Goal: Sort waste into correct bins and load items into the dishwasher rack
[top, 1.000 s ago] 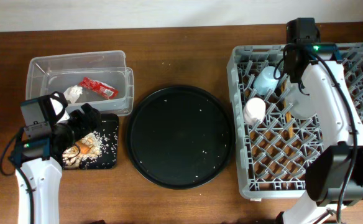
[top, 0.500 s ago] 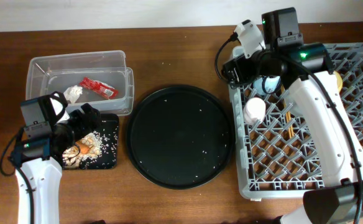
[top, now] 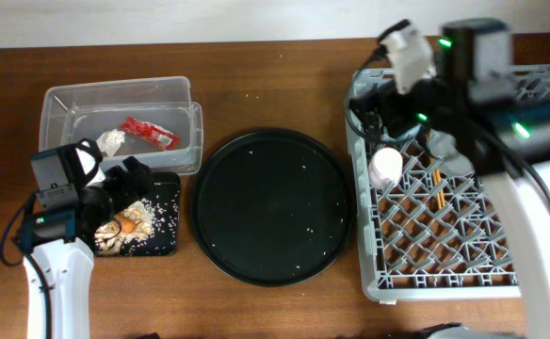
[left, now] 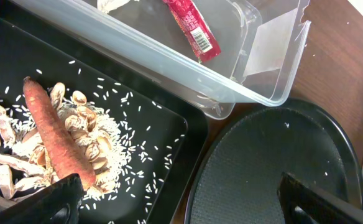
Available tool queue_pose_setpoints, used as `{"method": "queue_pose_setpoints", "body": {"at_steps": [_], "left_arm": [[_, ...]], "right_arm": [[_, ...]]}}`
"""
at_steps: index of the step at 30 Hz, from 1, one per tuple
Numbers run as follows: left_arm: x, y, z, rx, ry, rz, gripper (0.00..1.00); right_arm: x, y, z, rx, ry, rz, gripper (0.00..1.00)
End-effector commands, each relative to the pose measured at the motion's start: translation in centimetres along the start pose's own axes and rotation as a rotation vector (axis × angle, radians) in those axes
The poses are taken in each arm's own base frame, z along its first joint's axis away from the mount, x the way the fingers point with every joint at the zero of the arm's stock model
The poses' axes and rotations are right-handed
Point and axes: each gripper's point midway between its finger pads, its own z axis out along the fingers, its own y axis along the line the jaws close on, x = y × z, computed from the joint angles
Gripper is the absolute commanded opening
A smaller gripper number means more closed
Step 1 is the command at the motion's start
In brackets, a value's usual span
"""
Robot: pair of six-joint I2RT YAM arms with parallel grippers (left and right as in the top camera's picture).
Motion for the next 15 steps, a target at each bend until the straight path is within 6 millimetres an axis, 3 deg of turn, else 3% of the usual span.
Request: {"method": "queue_pose_setpoints", "body": {"at_steps": [1, 3, 5, 7, 9, 11, 12, 15], "left_arm": [[-0.6, -0.4, -0.5, 0.013, -0.019, -0.004, 0.99], [-0.6, -0.4, -0.5, 0.013, -0.019, -0.004, 0.99], [-0.6, -0.4, -0.5, 0.013, -0.019, -0.004, 0.99], [-0.6, -0.4, -0.5, 0.013, -0.019, -0.004, 0.99], [-0.6, -0.4, -0.5, 0.013, -0.019, -0.004, 0.99], [-0.6, -0.4, -0.5, 0.013, -0.019, -0.004, 0.99], [-0.6, -0.4, -0.5, 0.013, -0.019, -0.004, 0.99], [-0.6, -0.4, -0.5, 0.013, -0.019, -0.004, 0.99]], "right_arm": [[-2.3, 1.9, -10.1, 0.060, -0.219, -0.047, 0.98], [-1.2, 3.6, -16.2, 0.094, -0.335, -0.076, 0.98], [3.0, 6.0, -21.1, 0.121, -0.441, -0.102, 0.98], [7.9, 7.6, -22.8, 0.166, -0.581, -0.134, 0.98], [11.6, 7.9, -22.4, 0.244, -0.700, -0.151, 0.98], [14.3, 6.9, -19.8, 0.293, -0.802, -0.055, 0.98], [14.2, 5.6, -17.4, 0.282, -0.808, 0.036, 0.98], [13.5, 3.5, -12.8, 0.297, -0.986, 0.003, 0.98]]}}
